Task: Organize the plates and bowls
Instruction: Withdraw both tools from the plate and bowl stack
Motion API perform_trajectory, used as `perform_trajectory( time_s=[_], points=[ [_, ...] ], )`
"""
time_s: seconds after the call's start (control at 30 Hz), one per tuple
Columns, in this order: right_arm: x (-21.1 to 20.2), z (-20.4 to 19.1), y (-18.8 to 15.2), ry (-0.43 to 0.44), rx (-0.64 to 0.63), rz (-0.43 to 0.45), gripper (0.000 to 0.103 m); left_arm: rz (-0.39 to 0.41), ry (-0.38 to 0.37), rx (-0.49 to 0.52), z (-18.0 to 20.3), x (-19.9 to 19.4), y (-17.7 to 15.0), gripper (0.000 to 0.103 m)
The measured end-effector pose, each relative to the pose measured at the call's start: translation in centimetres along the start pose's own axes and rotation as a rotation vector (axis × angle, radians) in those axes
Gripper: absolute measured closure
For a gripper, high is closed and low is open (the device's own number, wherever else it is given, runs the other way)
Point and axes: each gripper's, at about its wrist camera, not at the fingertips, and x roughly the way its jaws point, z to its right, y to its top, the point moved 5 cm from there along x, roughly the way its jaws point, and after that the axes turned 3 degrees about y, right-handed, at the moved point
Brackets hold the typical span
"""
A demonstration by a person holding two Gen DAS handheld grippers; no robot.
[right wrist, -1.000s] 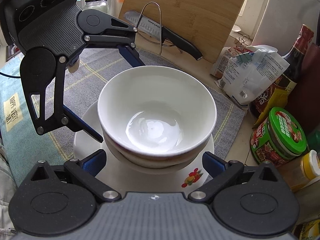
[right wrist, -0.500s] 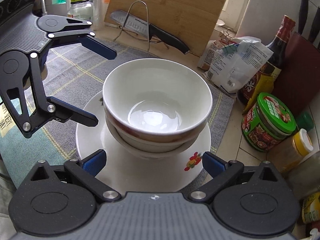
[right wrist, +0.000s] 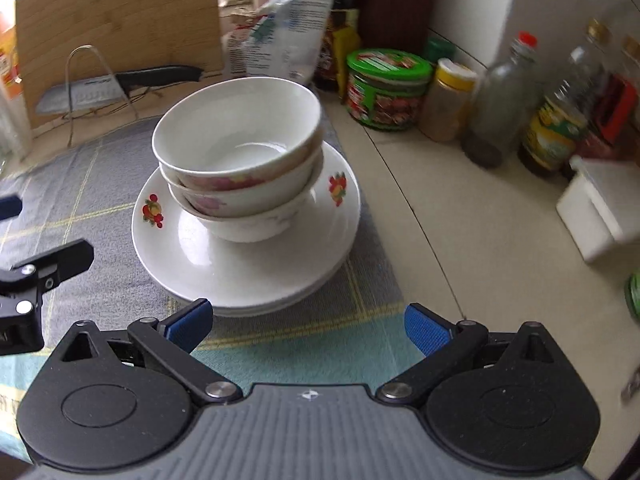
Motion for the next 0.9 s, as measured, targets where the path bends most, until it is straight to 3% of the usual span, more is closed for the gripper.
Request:
perform_trajectory(
  time_s=[0.17,0.5,0.9],
  points=[
    [-3.5,-1.0,-2.2,-0.041,0.109,0.034,0.000,-0.070,-0.040,-0.022,0.0,-2.9,-1.3,0.001],
    [-8.8,-3.3,-3.5,-0.059,0.134,0.107,0.000,-0.007,-0.046,-0.025,-0.7,-8.5,-1.1,0.003],
    [-10.8,-4.5,-3.9,-0.070,0.111,0.152,0.000,0.010,-0.034,-0.048,-1.2,-10.2,-1.1,0.002]
  ],
)
